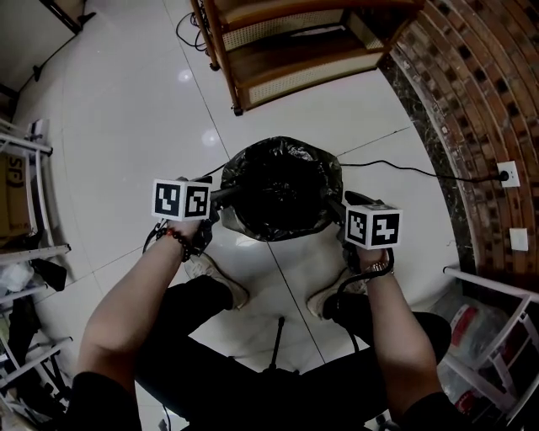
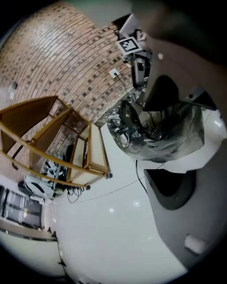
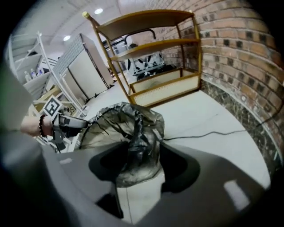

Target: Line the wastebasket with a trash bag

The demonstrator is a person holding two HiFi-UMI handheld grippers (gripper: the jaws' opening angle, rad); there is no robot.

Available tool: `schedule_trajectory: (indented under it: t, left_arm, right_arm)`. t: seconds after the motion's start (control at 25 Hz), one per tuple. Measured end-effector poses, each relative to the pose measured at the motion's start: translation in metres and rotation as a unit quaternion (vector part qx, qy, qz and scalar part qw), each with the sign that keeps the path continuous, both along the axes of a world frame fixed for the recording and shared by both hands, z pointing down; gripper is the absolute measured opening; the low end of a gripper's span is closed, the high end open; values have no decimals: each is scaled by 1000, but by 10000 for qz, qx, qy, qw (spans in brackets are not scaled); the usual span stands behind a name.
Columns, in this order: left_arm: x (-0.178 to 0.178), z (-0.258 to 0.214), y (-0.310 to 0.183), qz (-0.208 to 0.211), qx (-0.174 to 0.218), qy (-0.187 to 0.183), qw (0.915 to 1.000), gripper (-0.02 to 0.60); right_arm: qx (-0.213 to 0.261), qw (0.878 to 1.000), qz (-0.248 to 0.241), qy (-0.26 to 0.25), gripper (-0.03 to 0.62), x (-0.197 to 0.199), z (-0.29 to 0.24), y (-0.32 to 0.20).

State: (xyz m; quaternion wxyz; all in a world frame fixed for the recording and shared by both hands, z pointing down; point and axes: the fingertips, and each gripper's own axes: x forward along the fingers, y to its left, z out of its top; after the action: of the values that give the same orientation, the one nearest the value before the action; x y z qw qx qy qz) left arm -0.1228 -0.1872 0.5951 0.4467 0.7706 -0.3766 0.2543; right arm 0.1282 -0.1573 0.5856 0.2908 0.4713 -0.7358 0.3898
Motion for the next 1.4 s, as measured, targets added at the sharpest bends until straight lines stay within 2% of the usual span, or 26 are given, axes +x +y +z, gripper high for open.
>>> schedule_trajectory:
  t: [0.08,0.24,0.52,0.84,0.96,1.16,1.24,1.28,1.36,1.4]
  left_arm:
    - [-2,1,7,-406,-61,93,9991,400]
    - [3,7,23,-655,-69,55,9978,374]
    - [9,20,29,-679,-116,-107,9976,312]
    - [18,30,29,-836,-195,63,9963,226]
    - [23,28,27,-843,-145,88,9963,151]
    - [22,28,25,-951,-153,98,9953,140]
    - [24,27,24,-868,-78,14,9962,141]
    - [24,27,24,-815,-44,-32,9967,148]
    - [24,27,24,-766,-17,-116,9970,318]
    - [23,27,24,-758,6,-162,9970,347]
  right_arm:
    - [-142,9992,346,-147,229,1,8,10]
    - [-300,9961,703,-439,229,-4,18,18]
    - [-344,9928,789,-830,225,-13,25,14]
    - [-318,9816,873,-1671,133,-27,26,9]
    - [-299,9804,873,-1743,95,-31,25,8]
    - [-274,9800,905,-1750,95,-30,25,7]
    - [-240,9816,905,-1662,100,-29,25,6]
    - [-228,9824,895,-1626,124,-28,25,6]
    - [-218,9827,870,-1621,252,-29,24,6]
    - [-205,9827,862,-1626,283,-29,23,6]
